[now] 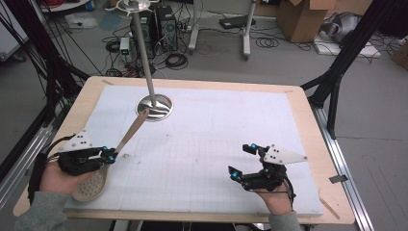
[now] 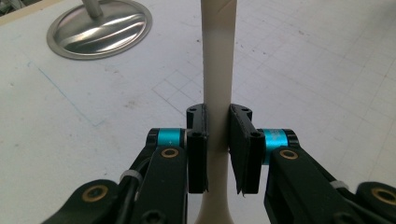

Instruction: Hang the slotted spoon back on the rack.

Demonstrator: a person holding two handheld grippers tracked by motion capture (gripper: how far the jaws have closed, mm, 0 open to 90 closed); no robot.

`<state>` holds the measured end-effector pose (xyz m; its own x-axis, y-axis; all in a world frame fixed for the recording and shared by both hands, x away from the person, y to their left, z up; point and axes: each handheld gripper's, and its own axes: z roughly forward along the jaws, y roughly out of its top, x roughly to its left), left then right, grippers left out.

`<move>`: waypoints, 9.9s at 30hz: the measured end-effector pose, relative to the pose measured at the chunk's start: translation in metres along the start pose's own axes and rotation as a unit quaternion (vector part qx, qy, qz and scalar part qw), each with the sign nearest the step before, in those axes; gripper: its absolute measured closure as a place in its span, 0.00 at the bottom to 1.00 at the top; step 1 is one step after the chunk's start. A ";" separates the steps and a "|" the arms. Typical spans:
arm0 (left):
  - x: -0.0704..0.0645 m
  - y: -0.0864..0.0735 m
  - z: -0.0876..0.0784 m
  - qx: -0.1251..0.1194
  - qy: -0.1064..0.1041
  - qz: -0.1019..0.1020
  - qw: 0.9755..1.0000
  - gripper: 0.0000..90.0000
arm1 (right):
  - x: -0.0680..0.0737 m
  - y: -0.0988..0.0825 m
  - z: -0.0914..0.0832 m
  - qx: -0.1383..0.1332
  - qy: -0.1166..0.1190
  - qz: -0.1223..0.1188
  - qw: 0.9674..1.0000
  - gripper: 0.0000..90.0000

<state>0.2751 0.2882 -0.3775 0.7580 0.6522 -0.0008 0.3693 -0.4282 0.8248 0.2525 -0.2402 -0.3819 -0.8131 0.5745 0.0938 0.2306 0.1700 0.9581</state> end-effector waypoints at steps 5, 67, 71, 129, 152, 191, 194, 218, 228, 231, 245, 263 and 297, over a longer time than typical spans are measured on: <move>0.002 -0.001 -0.003 -0.006 -0.003 -0.004 1.000 0.86 | 0.000 -0.001 0.001 0.002 0.000 0.000 1.000 0.11; 0.110 0.110 -0.040 -0.075 -0.014 -0.035 0.996 0.86 | -0.013 -0.005 -0.019 -0.017 -0.011 0.014 1.000 0.11; 0.120 0.112 -0.041 -0.076 -0.017 -0.038 0.996 0.86 | -0.015 -0.006 -0.021 -0.017 -0.013 0.017 1.000 0.11; 0.162 0.146 -0.039 -0.132 -0.042 -0.064 0.988 0.86 | -0.027 -0.012 -0.032 -0.015 -0.030 0.026 0.999 0.11; 0.153 0.152 -0.010 -0.122 -0.052 -0.065 0.989 0.86 | -0.027 -0.011 -0.035 -0.017 -0.028 0.027 0.999 0.11; 0.140 0.168 0.015 -0.085 -0.023 -0.080 0.993 0.86 | -0.027 -0.010 -0.036 -0.020 -0.027 0.025 0.999 0.11; 0.139 0.168 0.015 -0.085 -0.023 -0.078 0.993 0.86 | -0.027 -0.010 -0.036 -0.021 -0.027 0.025 0.999 0.11; 0.134 0.181 0.011 -0.054 -0.008 -0.068 0.996 0.86 | -0.027 -0.009 -0.036 -0.023 -0.024 0.025 0.999 0.11; 0.135 0.187 0.018 -0.041 -0.002 -0.075 0.996 0.86 | -0.028 -0.008 -0.041 -0.029 -0.025 0.025 0.999 0.11; 0.135 0.188 0.018 -0.042 -0.004 -0.074 0.996 0.86 | -0.029 -0.008 -0.042 -0.029 -0.025 0.025 0.999 0.11; 0.134 0.196 0.022 -0.029 -0.002 -0.075 0.997 0.86 | -0.030 -0.009 -0.043 -0.030 -0.025 0.028 0.999 0.11; 0.135 0.201 0.025 -0.018 0.000 -0.084 0.996 0.86 | -0.032 -0.010 -0.044 -0.032 -0.028 0.027 0.999 0.11; 0.133 0.205 0.028 -0.010 -0.002 -0.094 0.996 0.86 | -0.031 -0.008 -0.047 -0.034 -0.027 0.029 0.999 0.11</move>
<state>0.4667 0.2697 -0.2247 0.6790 0.7170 -0.1575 0.4930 -0.2864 0.8215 0.2508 -0.2970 -0.3800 -0.7694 0.6239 0.1369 0.2380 0.0811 0.9679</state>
